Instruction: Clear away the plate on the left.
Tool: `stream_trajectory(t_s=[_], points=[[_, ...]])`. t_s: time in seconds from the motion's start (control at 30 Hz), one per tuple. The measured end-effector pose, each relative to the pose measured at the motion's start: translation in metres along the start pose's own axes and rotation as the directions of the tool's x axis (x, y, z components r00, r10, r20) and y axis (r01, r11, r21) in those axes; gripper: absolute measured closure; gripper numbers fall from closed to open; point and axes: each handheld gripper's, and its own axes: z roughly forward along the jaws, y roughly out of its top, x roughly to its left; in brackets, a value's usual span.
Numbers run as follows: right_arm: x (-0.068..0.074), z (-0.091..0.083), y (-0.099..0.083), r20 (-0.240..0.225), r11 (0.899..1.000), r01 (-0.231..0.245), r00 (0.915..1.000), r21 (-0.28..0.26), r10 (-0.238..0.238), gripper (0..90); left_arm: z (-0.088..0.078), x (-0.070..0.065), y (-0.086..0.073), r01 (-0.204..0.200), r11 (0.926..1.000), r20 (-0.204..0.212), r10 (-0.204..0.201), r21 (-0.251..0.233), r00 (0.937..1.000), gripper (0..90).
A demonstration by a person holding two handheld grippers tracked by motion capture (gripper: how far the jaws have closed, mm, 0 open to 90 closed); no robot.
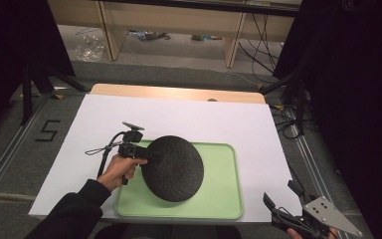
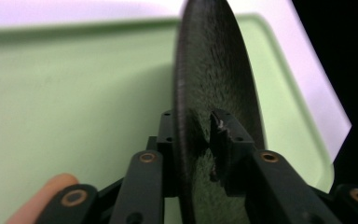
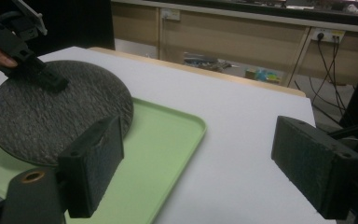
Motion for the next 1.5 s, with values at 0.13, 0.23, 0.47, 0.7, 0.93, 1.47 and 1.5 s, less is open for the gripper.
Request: stream_trajectory(t_s=[0.13, 0.23, 0.47, 0.7, 0.93, 1.47, 1.5], points=[[0.000, 0.000, 0.000, -0.005, 1.000, 0.002, 1.0000, 0.012, -0.002, 17.6, -0.008, 0.002, 0.001, -0.038, 0.9991, -0.078, 0.039, 0.021, 0.9962, 66.7], [0.000, 0.001, -0.001, -0.011, 1.000, -0.002, 0.9999, 0.010, 0.002, 17.6, -0.015, 0.012, -0.003, -0.014, 0.9995, -0.068, 0.016, 0.027, 0.9975, 70.5], [0.002, 0.001, 0.000, -0.012, 1.000, 0.007, 0.9999, 0.016, -0.006, 17.6, -0.019, 0.018, -0.010, -0.059, 0.9934, -0.125, 0.071, 0.099, 0.9897, 68.2], [0.001, 0.001, 0.000, -0.017, 1.000, 0.007, 0.9998, 0.020, -0.007, 17.8, -0.019, 0.019, -0.018, -0.050, 0.9943, -0.115, 0.060, 0.094, 0.9915, 67.5], [0.002, 0.002, 0.000, -0.019, 1.000, 0.011, 0.9998, 0.020, -0.010, 17.8, -0.010, 0.010, -0.019, -0.067, 0.9921, -0.115, 0.079, 0.106, 0.9902, 66.9], [0.002, 0.002, 0.000, -0.019, 1.000, 0.009, 0.9998, 0.020, -0.009, 17.8, -0.005, -0.002, -0.028, -0.108, 0.9815, -0.121, 0.128, 0.158, 0.9843, 66.3], [0.002, 0.002, 0.000, -0.019, 1.000, 0.011, 0.9998, 0.020, -0.010, 17.9, -0.004, -0.002, -0.029, -0.107, 0.9817, -0.124, 0.127, 0.158, 0.9842, 66.2]])
